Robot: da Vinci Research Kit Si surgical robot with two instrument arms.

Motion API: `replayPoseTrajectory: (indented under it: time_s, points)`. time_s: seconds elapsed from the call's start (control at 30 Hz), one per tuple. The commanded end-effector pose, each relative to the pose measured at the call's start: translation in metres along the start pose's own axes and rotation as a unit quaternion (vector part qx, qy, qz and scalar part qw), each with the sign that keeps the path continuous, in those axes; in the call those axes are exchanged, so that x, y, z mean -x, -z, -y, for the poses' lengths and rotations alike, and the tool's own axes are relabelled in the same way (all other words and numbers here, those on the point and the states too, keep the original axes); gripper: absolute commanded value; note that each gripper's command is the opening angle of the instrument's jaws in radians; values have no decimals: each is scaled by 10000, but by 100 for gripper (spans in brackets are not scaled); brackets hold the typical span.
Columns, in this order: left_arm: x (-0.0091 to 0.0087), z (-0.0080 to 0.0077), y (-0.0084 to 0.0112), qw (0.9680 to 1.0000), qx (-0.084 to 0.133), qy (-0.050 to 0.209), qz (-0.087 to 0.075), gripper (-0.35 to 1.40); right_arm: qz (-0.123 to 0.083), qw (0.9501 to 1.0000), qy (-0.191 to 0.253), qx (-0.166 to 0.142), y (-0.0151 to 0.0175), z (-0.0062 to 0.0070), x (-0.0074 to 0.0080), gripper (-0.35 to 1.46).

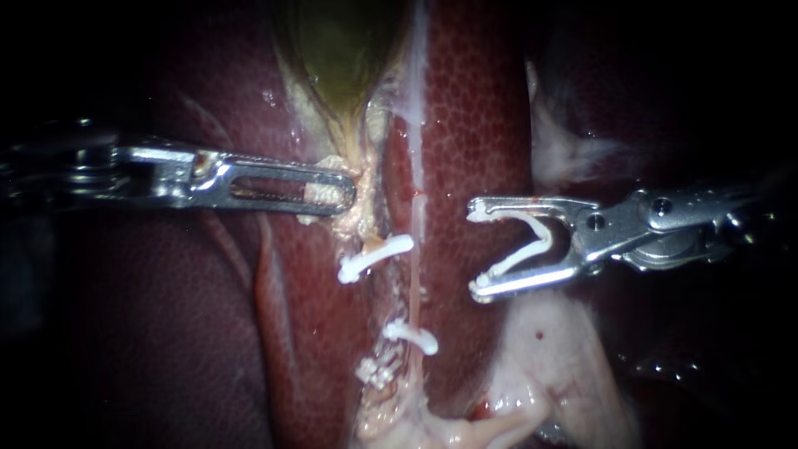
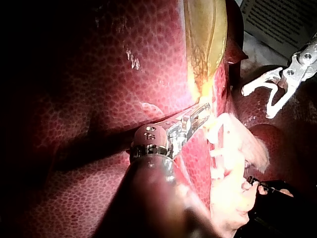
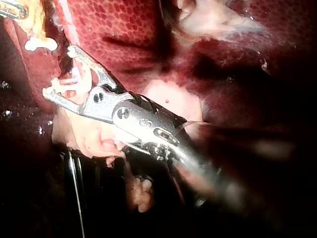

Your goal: Clipping second clip right tube

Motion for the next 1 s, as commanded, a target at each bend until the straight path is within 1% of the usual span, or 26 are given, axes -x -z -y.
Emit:
replayPoseTrajectory:
  time_s: [0.03, 0.13, 0.27, 0.43, 0.5, 0.6, 0.7, 0.83, 0.93, 1.0]
  points:
    - [1, 0, 1, 10000, -5, 2, -6, -35, 0, 10000, 1, -1, 0, 0, 0, 60]
    - [7, 1, 10, 10000, -49, 16, -38, -35, 0, 10000, 1, -1, 0, 0, 0, 60]
    - [21, 3, 31, 10000, 16, 54, -25, -35, 1, 10000, 2, 2, 0, 0, 1, 60]
    - [39, 6, 61, 9999, 51, 116, 103, -35, 1, 10000, 2, 2, -1, 0, 1, 60]
    - [44, 8, 71, 9997, 51, 168, 148, -35, -14, 10000, 1, 5, -1, 0, 1, 60]
    - [51, 12, 84, 9996, 54, 172, 211, -35, -14, 10000, 1, 6, -1, -1, 1, 60]
    - [55, 14, 91, 9996, 58, 133, 243, -35, -14, 10000, 1, 7, -2, -1, 1, 60]
    - [54, 13, 92, 9996, 60, 132, 244, -35, -13, 10000, 8, 9, -3, 0, 3, 60]
    - [54, 13, 91, 9996, 63, 131, 247, -35, -12, 10000, 29, -12, -7, 0, 10, 60]
    - [54, 13, 91, 9996, 63, 131, 247, -35, -27, 10000, 57, -45, -12, -1, 20, 60]
